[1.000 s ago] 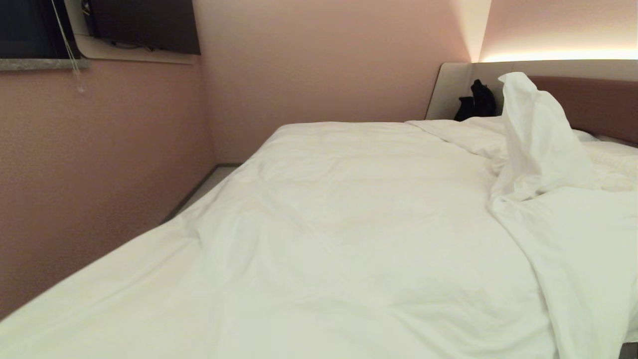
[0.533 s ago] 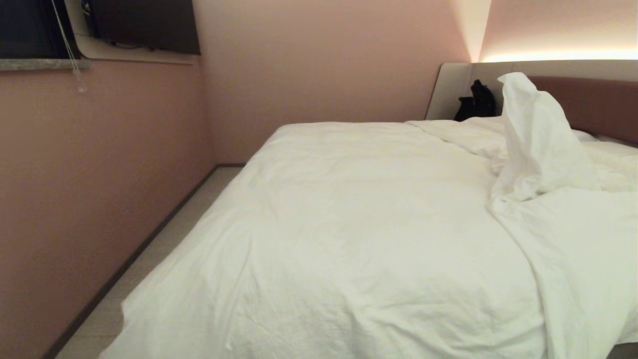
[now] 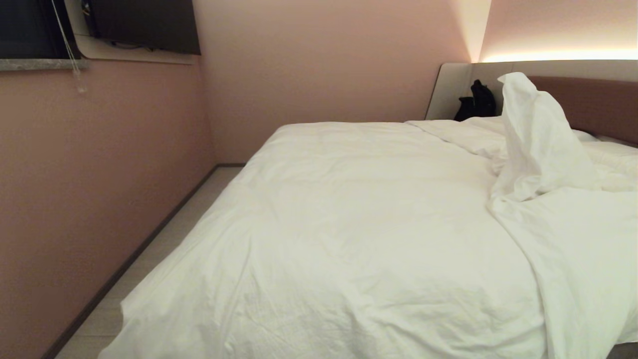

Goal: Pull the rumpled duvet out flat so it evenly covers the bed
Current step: Flatten the corners of the folded blanket

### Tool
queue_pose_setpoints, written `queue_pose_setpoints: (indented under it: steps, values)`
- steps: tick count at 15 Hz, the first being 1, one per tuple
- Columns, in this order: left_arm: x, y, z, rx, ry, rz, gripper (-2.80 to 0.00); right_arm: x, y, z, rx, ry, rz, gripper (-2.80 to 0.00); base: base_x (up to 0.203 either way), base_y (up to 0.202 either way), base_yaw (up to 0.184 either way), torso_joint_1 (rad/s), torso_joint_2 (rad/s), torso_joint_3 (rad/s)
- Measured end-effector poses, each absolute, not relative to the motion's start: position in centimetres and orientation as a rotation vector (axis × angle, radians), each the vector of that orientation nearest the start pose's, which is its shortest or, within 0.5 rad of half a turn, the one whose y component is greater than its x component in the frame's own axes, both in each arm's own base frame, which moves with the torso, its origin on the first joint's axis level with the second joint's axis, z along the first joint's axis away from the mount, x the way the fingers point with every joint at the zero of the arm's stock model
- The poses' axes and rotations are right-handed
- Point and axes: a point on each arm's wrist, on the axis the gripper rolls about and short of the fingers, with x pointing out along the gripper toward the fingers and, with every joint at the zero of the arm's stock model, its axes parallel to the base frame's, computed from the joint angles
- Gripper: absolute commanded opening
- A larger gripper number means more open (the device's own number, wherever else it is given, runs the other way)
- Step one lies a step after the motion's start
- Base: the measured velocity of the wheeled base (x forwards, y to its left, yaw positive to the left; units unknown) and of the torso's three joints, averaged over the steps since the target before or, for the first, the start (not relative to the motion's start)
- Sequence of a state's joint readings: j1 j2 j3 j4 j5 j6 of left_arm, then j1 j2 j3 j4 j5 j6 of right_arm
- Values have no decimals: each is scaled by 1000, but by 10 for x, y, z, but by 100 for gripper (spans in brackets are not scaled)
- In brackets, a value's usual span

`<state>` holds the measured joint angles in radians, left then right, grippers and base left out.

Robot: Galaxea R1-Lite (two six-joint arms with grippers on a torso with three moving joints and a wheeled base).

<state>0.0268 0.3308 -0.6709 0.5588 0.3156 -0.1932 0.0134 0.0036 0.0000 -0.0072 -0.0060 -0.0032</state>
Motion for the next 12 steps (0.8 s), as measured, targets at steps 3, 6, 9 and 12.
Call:
queue_pose_setpoints:
  steps: [3,6,9,12]
  values:
    - [-35,4,214,-170,174,282,0,-23,0,76,-3,-3,7,-280,0,0,0,0,0,0]
    - [-19,3,224,-181,161,194,0,-23,0,76,-3,-4,8,-280,0,0,0,0,0,0]
    - [0,1,236,-192,124,86,0,-23,0,76,-2,-3,8,-280,0,0,0,0,0,0]
    - [9,-1,241,-201,134,-39,0,-23,0,76,-3,-4,7,-280,0,0,0,0,0,0]
